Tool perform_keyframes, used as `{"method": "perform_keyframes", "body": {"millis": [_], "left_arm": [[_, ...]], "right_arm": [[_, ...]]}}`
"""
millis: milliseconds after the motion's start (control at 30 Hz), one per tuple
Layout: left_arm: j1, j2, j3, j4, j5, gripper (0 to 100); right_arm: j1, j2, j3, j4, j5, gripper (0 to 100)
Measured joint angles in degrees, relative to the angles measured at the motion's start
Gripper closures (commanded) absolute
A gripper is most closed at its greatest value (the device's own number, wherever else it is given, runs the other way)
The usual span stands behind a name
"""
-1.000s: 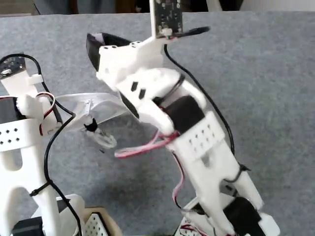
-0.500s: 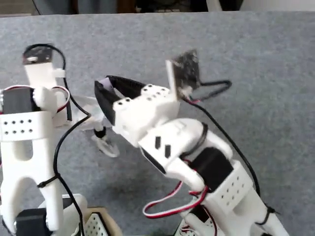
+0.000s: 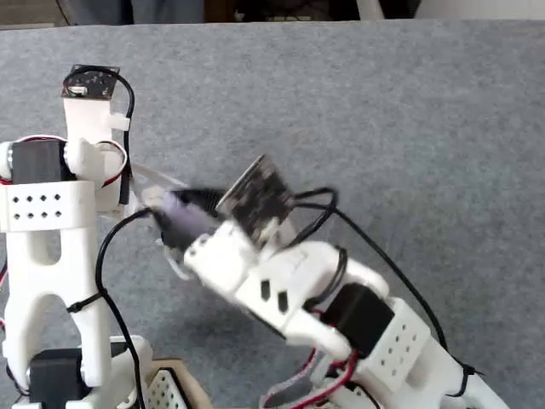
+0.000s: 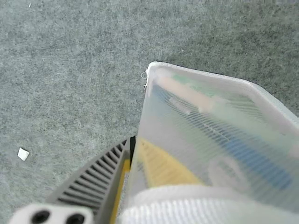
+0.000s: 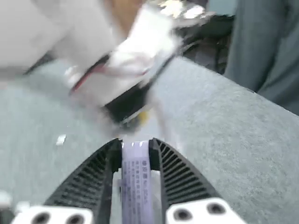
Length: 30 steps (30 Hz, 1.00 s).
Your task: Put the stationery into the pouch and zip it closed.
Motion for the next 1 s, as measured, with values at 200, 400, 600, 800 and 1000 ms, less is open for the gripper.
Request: {"method": "perform_keyframes", "body": {"millis": [200, 400, 600, 800, 1000], "left_arm": [[0.0, 0.1, -0.1, 0.0, 0.2, 97], [0.0, 0.2, -0.1, 0.0, 0.1, 97], [1.5, 0.3, -0.4, 0.0, 0.1, 97], [2.3, 0.2, 1.1, -0.7, 0.1, 97], [2.4, 0.1, 1.7, -1.1, 0.1, 97]], "right_arm": [[-2.4, 0.6, -0.9, 0.8, 4.5, 98.6], [-2.3, 0.7, -0.8, -13.9, 5.1, 98.6], [0.4, 0.7, 4.6, -28.0, 5.2, 98.6], [1.9, 0.7, 13.3, -39.7, 5.3, 98.6], [2.1, -1.8, 20.4, -46.3, 5.2, 98.6]]}}
